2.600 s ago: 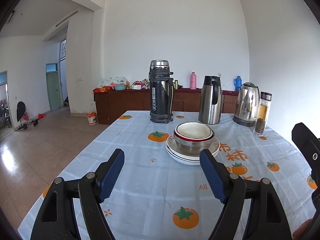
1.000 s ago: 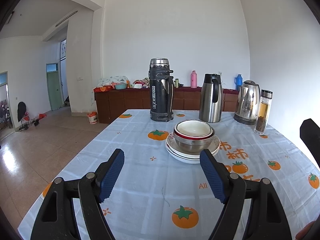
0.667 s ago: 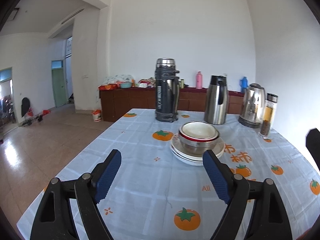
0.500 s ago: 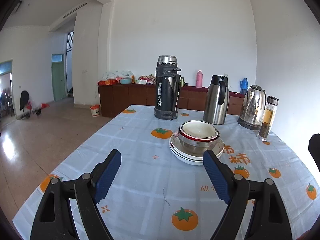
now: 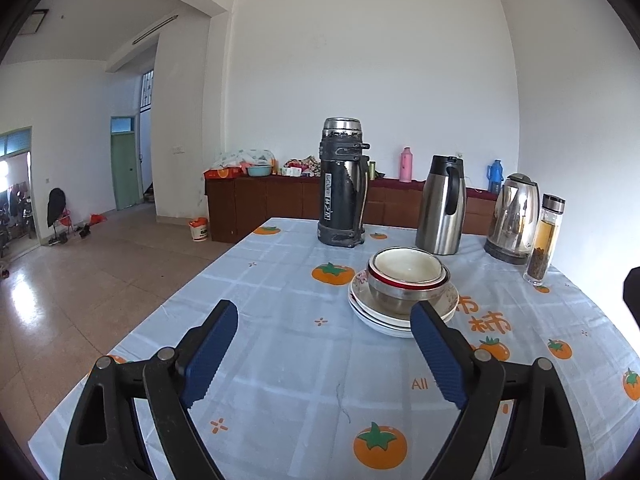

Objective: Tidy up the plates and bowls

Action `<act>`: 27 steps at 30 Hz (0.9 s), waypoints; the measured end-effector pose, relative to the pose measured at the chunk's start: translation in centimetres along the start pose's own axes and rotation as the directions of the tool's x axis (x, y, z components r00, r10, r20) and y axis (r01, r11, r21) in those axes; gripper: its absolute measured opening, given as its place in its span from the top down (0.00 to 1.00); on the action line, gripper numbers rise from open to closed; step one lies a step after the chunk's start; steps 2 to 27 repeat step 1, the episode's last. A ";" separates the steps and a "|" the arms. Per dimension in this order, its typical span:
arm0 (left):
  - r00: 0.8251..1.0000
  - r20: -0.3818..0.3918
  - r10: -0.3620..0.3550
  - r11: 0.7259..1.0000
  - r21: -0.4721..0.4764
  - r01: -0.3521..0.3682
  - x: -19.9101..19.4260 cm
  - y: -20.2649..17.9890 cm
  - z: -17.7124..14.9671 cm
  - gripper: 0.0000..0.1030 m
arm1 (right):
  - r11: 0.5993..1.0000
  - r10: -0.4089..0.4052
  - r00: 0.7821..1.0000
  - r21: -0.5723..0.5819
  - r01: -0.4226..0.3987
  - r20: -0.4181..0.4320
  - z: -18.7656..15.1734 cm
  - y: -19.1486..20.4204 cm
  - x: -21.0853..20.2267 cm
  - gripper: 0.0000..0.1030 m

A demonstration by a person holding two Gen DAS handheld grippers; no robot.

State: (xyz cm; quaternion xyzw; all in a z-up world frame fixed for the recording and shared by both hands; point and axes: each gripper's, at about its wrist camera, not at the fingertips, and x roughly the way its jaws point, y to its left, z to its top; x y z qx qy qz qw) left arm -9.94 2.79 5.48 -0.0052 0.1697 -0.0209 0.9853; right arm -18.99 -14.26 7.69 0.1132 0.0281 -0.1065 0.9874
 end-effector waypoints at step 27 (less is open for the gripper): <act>1.000 -0.007 -0.002 1.000 0.004 0.002 0.2 0.0 0.0 0.13 | 1.000 -0.009 1.000 -0.004 0.009 -0.006 -0.1 -0.1 0.2 0.00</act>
